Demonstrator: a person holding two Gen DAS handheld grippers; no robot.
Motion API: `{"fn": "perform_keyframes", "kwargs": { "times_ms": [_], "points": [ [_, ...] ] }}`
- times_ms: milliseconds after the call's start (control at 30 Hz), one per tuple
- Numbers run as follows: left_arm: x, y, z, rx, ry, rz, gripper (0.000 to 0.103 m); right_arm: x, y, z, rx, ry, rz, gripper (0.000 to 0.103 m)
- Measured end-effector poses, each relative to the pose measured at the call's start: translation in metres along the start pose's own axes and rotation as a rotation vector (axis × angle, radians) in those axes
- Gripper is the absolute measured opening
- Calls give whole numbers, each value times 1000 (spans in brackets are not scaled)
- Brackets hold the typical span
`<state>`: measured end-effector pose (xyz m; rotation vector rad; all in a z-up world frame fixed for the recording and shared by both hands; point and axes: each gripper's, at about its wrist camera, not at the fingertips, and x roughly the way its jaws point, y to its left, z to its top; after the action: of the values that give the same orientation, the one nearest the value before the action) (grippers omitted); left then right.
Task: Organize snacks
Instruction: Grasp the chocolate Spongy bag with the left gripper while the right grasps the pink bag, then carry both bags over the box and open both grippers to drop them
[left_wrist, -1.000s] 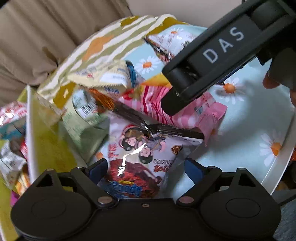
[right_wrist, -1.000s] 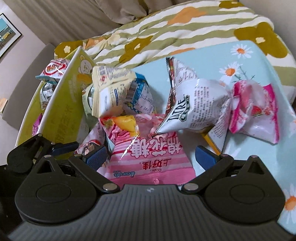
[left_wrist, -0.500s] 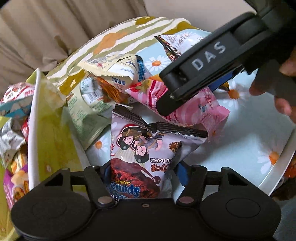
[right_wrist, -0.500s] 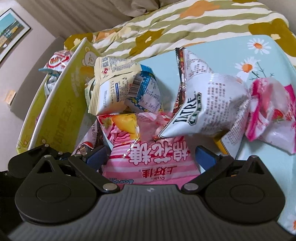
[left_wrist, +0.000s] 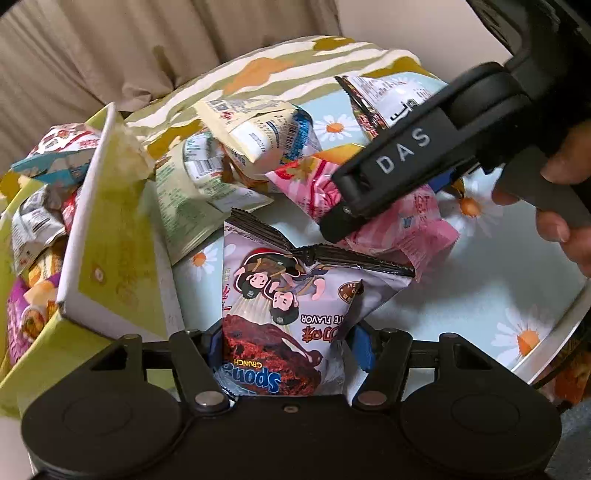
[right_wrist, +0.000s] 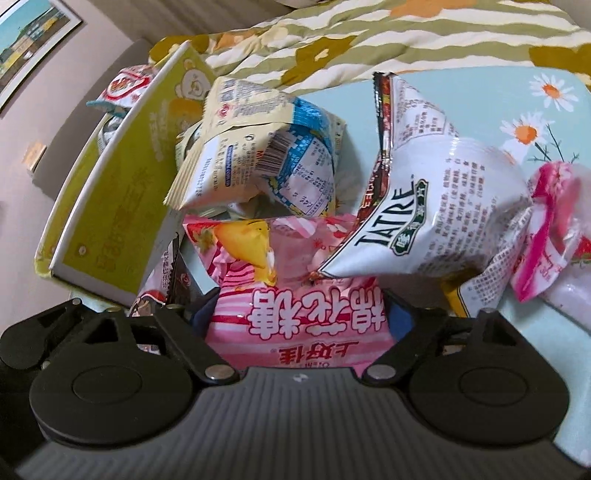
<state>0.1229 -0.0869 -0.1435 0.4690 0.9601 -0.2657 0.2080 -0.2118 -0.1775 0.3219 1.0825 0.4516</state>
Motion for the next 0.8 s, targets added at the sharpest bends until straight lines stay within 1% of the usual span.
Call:
{"fn": "perform_keyframes", "kwargs": {
  "times_ms": [133,233,400,633,800],
  "points": [
    [-6,-4,1,-30,-8,25,68,-5,0,-2,-12,11,15,95],
    [-17,-6,-1,-45,-22,44,68,-11,1,-4,-14,6,28,94],
    [-37,-9,-3,-80,-55,74,68,-28,7,-6,-27,-3,81,94],
    [-78,-3,-4,-168,-127,111,68,-63,27,-4,-89,-62,115,94],
    [-116,19,1,-269,-186,143,68,-92,46,7,-124,-125,139,94]
  ]
}}
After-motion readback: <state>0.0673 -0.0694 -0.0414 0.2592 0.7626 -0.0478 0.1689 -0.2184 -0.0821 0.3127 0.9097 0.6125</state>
